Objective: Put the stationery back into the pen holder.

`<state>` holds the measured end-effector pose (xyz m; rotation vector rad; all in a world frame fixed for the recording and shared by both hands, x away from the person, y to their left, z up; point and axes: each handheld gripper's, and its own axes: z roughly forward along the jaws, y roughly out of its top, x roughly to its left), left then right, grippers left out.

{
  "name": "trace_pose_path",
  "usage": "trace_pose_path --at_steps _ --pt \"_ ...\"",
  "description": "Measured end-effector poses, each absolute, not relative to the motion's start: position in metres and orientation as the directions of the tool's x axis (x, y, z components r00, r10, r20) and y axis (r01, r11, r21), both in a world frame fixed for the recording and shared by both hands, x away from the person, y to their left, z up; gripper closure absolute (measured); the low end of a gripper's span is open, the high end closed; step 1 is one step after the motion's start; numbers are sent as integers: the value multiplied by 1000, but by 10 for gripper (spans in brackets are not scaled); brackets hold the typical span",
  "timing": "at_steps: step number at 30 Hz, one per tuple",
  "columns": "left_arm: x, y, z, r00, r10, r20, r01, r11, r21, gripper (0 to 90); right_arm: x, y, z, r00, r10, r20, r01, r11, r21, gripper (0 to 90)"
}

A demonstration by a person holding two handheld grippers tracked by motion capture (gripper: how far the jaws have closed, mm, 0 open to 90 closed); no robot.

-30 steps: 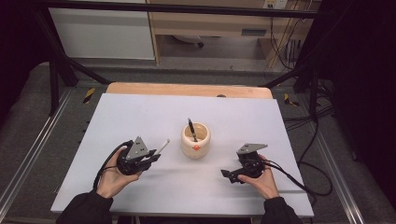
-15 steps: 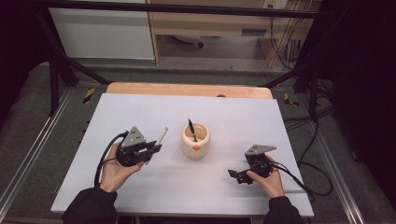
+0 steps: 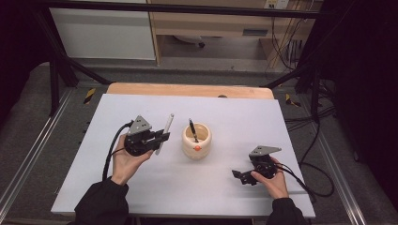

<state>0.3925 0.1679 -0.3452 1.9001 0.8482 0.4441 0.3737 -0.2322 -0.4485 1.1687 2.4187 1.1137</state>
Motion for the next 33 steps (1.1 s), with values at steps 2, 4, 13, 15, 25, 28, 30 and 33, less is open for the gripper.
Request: trace_pose_path --at_steps 2,4,13,15,25,28,30,33 --pt "395 164 -342 690 722 -60 367 -277 888 779 374 -232 -449 -652 751 103 569 395 721 9" --pt "398 160 -339 692 719 -66 366 -271 890 779 374 -233 -448 -651 752 100 570 398 718 10" --pt "407 141 -328 696 714 -78 356 -249 901 779 374 -235 -449 -644 757 107 573 385 724 10" --pt "410 135 -325 697 713 -77 352 -246 903 779 374 -235 -449 -646 756 107 573 387 722 10" --pt "423 105 -321 705 705 -72 338 -245 908 780 373 -235 -449 -650 752 109 570 387 725 10" --pt "427 98 -323 705 704 -82 340 -234 911 780 373 -235 -449 -651 751 110 570 388 724 9" --pt "429 94 -325 704 705 -89 342 -227 912 780 373 -235 -448 -652 750 111 569 387 726 10" --pt "433 88 -326 703 705 -97 345 -219 913 779 373 -235 -449 -653 749 113 569 387 726 10"
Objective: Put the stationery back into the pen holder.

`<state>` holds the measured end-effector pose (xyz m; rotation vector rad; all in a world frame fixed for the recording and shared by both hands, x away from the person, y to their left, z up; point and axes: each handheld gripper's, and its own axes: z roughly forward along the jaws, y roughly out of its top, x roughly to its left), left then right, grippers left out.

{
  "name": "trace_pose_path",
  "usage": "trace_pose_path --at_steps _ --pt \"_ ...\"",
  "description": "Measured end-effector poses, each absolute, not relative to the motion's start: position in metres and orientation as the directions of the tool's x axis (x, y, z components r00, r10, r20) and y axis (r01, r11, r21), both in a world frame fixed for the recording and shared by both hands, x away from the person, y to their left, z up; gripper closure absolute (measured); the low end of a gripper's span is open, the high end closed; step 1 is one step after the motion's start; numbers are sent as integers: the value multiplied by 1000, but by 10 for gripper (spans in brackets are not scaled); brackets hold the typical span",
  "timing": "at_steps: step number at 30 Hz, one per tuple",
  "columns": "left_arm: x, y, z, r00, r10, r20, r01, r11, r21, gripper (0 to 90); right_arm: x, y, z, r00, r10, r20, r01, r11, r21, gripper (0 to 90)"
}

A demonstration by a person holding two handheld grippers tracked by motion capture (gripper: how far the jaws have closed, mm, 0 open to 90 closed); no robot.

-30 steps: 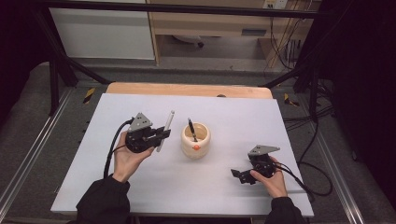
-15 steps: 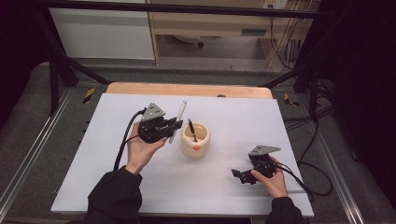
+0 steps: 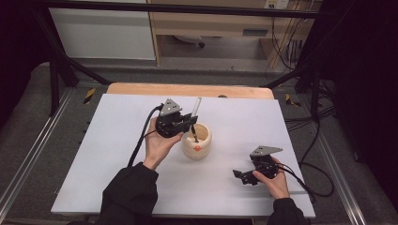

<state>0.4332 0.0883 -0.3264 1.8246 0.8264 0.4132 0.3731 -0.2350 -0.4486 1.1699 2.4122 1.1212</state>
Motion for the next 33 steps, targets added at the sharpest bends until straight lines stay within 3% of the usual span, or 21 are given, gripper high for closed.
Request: trace_pose_path --at_steps 16,33 --pt "450 66 -348 706 702 -97 354 -231 906 780 373 -235 -449 -657 746 108 565 393 725 10" --pt "448 72 -373 722 686 -89 356 -258 898 780 373 -234 -450 -659 744 111 567 395 723 10"
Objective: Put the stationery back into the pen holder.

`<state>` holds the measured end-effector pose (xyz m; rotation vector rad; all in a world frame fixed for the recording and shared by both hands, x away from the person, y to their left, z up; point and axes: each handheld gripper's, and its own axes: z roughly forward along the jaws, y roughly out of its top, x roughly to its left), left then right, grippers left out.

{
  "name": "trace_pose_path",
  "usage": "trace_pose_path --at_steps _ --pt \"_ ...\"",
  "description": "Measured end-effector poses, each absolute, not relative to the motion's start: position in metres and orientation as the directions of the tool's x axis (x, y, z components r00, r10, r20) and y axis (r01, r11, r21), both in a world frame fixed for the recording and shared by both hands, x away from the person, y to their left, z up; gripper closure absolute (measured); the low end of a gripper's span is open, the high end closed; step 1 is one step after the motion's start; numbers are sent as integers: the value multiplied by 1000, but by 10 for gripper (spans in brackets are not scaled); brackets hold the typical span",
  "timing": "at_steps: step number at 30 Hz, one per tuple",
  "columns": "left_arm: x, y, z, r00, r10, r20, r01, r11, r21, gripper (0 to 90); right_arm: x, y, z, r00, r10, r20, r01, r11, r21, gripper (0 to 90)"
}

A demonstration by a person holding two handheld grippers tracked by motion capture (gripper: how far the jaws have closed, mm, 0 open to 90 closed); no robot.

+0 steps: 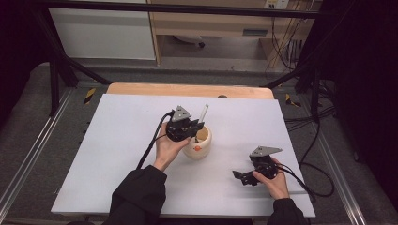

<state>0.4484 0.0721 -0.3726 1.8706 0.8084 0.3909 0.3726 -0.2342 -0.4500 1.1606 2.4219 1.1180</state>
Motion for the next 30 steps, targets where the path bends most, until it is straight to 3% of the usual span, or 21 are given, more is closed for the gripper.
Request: trace_pose_path --at_steps 23,30 --pt "442 76 -390 746 663 -60 370 -338 866 770 373 -234 -451 -664 740 110 566 401 720 11" --pt "436 85 -377 756 652 -51 354 -344 870 673 373 -234 -451 -664 739 111 567 401 719 11"
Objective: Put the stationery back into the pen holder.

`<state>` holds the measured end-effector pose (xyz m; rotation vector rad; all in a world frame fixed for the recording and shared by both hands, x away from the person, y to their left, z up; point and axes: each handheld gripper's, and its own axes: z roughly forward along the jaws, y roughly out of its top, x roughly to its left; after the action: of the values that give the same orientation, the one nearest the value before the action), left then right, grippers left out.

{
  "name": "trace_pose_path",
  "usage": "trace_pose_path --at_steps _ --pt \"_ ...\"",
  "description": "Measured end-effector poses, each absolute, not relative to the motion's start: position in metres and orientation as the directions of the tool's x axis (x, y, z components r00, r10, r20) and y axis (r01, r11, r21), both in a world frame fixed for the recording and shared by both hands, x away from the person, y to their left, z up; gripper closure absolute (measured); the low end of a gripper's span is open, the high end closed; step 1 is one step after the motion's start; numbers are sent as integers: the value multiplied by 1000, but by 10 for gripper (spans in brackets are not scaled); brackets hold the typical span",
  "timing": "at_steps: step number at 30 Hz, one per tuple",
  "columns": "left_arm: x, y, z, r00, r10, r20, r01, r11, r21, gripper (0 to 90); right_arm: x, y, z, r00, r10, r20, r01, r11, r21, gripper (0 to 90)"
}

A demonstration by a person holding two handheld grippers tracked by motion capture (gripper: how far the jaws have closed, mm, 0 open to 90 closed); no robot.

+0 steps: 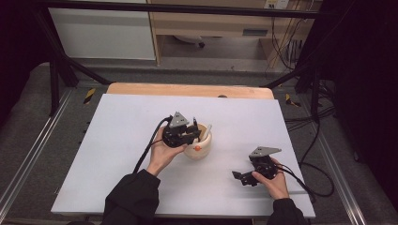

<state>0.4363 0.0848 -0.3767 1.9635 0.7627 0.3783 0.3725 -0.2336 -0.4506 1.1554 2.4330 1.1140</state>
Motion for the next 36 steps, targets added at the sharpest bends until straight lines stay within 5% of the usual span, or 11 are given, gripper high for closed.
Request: trace_pose_path --at_steps 20,36 --pt "411 140 -356 747 664 19 392 -464 794 175 372 -233 -451 -664 739 114 567 398 722 10" --pt "382 208 -405 674 738 -4 463 -419 781 88 371 -234 -450 -663 739 116 568 397 721 7"
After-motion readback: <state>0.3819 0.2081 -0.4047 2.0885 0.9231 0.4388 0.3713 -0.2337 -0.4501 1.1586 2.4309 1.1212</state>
